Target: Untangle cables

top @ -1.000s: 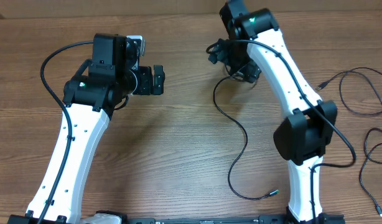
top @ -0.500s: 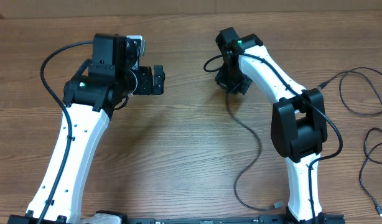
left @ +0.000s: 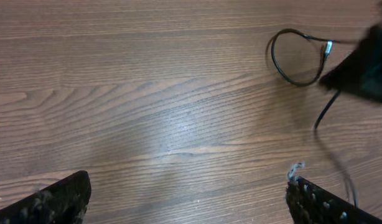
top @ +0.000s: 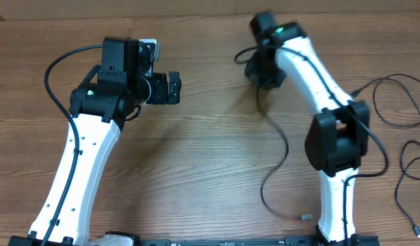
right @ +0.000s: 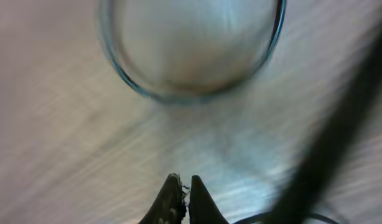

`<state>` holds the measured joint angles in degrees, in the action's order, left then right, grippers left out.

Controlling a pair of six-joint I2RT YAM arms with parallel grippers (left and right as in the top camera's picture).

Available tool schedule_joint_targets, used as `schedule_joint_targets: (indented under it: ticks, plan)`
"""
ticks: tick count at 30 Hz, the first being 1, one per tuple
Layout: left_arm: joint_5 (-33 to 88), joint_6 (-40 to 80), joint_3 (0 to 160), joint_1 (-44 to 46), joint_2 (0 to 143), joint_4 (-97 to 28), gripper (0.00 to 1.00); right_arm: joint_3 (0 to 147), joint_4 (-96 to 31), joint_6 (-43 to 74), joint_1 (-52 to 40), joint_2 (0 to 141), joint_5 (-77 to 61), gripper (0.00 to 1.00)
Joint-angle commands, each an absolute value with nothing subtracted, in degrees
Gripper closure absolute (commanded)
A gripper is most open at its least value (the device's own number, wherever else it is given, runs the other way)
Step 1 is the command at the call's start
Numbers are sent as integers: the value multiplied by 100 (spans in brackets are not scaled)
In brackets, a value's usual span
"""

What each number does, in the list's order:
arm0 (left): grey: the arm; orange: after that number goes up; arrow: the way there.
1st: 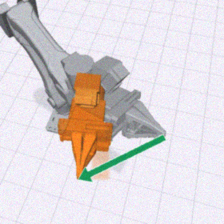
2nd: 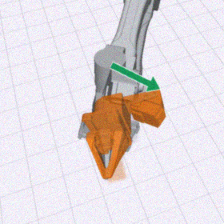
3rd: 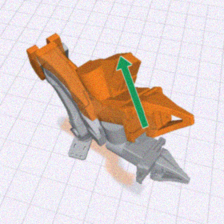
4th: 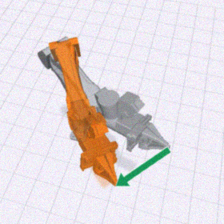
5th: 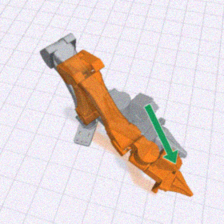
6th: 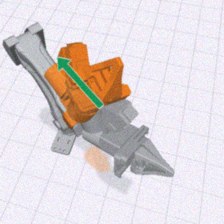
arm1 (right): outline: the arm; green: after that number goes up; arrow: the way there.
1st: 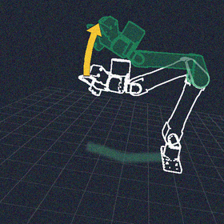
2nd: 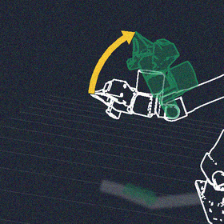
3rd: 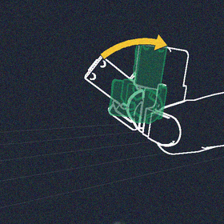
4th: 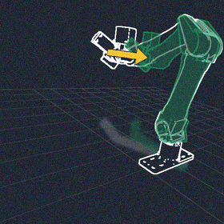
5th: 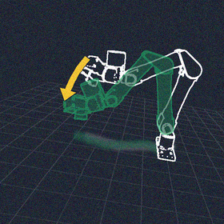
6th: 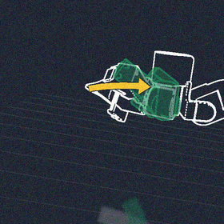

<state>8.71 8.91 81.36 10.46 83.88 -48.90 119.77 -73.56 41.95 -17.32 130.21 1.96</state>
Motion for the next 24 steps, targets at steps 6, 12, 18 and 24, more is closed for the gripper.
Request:
schedule_joint_targets:
  ticks: [6,12,18,24]
  plan:
    - [838,943,8187,1050,8283,-4890,1,14145,-7124,3118,-609,11937,296,96]
    - [838,943,8187,1050,8283,-4893,0,15063,-6331,3122,279,11697,298,96]
    - [838,943,8187,1050,8283,-4890,0,15146,-5201,3166,1184,11671,305,96]
    - [838,943,8187,1050,8283,-4890,0,15106,-4449,3162,1697,11782,1201,96]
